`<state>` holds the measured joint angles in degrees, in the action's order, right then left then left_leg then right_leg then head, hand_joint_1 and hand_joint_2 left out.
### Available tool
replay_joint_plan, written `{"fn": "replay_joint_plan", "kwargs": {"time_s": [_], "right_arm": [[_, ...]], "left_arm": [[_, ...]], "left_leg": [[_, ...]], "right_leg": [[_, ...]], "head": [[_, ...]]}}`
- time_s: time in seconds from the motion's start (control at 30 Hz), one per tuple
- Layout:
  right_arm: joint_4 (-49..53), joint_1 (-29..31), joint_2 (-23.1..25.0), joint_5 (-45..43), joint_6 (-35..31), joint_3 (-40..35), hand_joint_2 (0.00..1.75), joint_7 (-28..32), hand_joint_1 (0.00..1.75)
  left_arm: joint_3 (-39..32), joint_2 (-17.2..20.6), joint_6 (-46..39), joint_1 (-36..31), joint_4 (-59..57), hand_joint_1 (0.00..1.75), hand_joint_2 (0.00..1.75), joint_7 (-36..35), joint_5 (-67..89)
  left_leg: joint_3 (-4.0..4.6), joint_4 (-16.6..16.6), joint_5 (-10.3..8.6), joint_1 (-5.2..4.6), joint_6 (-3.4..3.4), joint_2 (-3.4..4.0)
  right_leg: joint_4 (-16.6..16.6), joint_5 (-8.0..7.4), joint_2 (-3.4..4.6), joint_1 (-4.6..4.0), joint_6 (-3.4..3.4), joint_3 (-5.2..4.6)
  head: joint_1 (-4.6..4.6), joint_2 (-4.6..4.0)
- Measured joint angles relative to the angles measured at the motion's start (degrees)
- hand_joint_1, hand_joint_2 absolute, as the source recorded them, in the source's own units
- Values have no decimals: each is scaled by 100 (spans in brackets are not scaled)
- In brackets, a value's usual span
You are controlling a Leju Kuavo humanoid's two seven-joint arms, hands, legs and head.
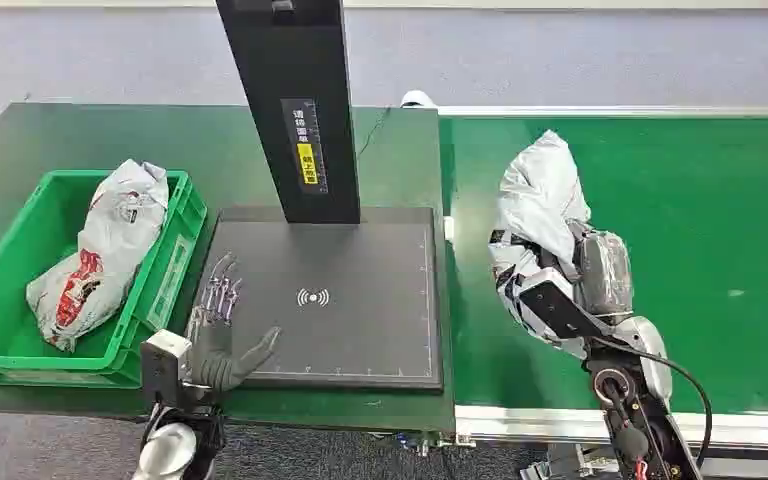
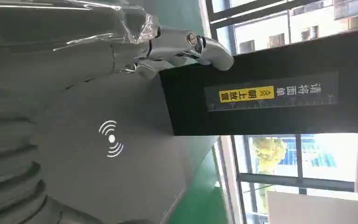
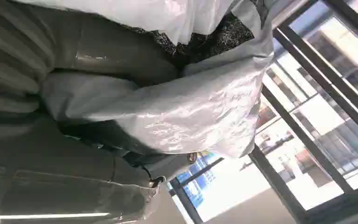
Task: Moved the parcel from conveyor to table for the left to box.
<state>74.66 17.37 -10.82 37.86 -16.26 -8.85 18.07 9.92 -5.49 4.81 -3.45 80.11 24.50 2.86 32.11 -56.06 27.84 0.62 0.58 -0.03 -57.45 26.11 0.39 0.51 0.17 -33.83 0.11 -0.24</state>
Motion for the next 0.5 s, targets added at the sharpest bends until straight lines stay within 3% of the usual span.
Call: {"fn": "replay_joint_plan", "kwargs": {"time_s": [0.17, 0.3, 0.5], "right_arm": [[208, 9, 37, 311, -61, -313, 175, 698, 175], [214, 36, 50, 622, 30, -817, 175, 805, 175], [-135, 437, 72, 1270, 1090, -1723, 175, 881, 175]], "left_arm": [[0, 9, 94, -103, -35, 0, 175, 61, -15], [9, 7, 170, -196, -111, 0, 175, 96, -15], [92, 24, 295, -405, -308, 0, 175, 208, -17]], "left_leg": [[0, 0, 0, 0, 0, 2], [0, 0, 0, 1, 0, 0], [-2, 1, -2, 1, 0, 10]], "right_leg": [[0, 0, 1, 0, 0, 0], [0, 0, 0, 0, 0, -1], [-2, -1, 6, -1, 0, 1]], "head": [[0, 0], [-4, 0], [2, 0]]}}
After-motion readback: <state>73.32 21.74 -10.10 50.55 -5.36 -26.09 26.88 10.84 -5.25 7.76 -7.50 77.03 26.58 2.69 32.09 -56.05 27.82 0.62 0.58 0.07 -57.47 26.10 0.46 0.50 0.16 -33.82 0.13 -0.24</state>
